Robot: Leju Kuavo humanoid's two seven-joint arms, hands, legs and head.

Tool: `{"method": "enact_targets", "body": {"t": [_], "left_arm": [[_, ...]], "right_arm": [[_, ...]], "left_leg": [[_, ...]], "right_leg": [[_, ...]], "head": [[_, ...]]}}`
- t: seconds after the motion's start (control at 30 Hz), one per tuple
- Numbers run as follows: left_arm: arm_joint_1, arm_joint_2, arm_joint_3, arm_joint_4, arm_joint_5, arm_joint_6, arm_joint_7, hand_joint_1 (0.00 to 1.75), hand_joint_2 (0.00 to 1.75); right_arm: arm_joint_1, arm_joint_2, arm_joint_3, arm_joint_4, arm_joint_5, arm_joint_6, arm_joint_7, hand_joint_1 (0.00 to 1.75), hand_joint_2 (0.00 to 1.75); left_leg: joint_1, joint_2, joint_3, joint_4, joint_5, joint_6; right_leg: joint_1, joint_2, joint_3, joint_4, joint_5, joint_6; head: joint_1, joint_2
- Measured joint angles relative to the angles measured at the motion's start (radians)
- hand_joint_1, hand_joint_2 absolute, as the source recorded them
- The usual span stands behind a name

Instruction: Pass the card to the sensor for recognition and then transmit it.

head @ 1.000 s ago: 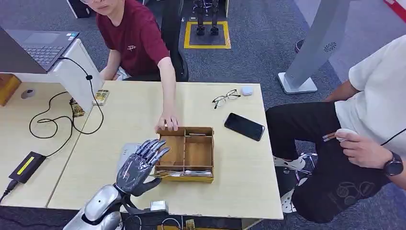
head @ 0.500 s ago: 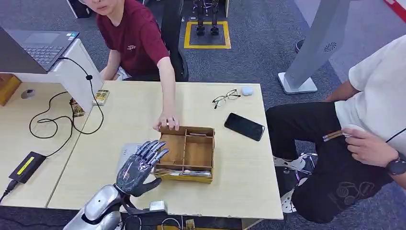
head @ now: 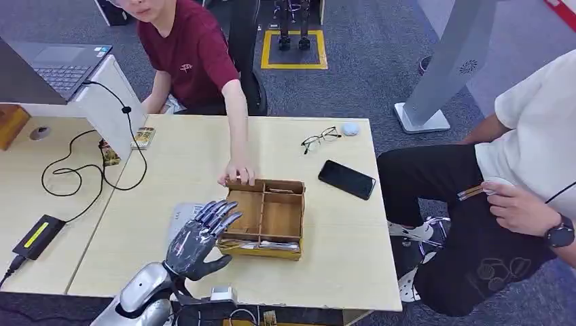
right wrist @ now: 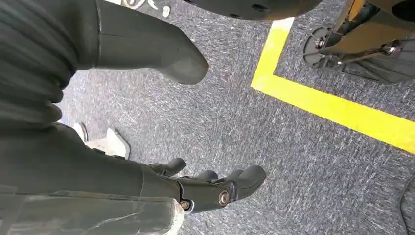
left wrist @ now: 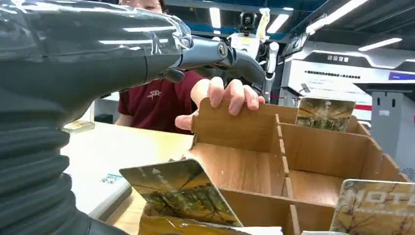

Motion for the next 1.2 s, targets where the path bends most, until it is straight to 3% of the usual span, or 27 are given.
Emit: {"method": "enact_targets", "body": {"t": [0.5,0.53,0.83,1.2], "left_arm": [[0.0,0.0,0.0,0.0,-0.001,-0.002,0.0,0.03,1.75],[0.0,0.0,0.0,0.0,0.0,-0.003,0.0,1.73,1.75],[0.001,0.001,0.0,-0.001,0.047,-0.043,-0.039,1.75,1.75],[0.002,0.002,0.0,-0.006,0.056,-0.053,-0.04,1.75,1.75]], "right_arm": [[0.0,0.0,-0.005,0.0,0.0,0.004,0.0,0.0,1.75],[0.0,0.0,-0.005,0.0,0.0,0.004,0.0,0.0,1.75],[0.0,-0.001,-0.012,0.0,0.002,0.004,0.001,0.0,1.75],[-0.001,-0.001,-0.016,0.0,0.001,0.005,0.003,0.0,1.75]], "left_leg": [[0.0,0.0,0.0,0.0,0.0,0.0],[0.0,0.0,0.0,0.0,0.0,0.0],[0.0,0.0,0.0,0.0,0.0,0.0],[0.0,0.0,0.0,0.0,0.0,0.0]], "right_leg": [[0.0,0.0,0.0,0.0,0.0,0.0],[0.0,0.0,0.0,0.0,0.0,0.0],[0.0,0.0,0.0,0.0,0.0,0.0],[0.0,0.0,0.0,0.0,0.0,0.0]], "head": [[0.0,0.0],[0.0,0.0],[0.0,0.0],[0.0,0.0]]}}
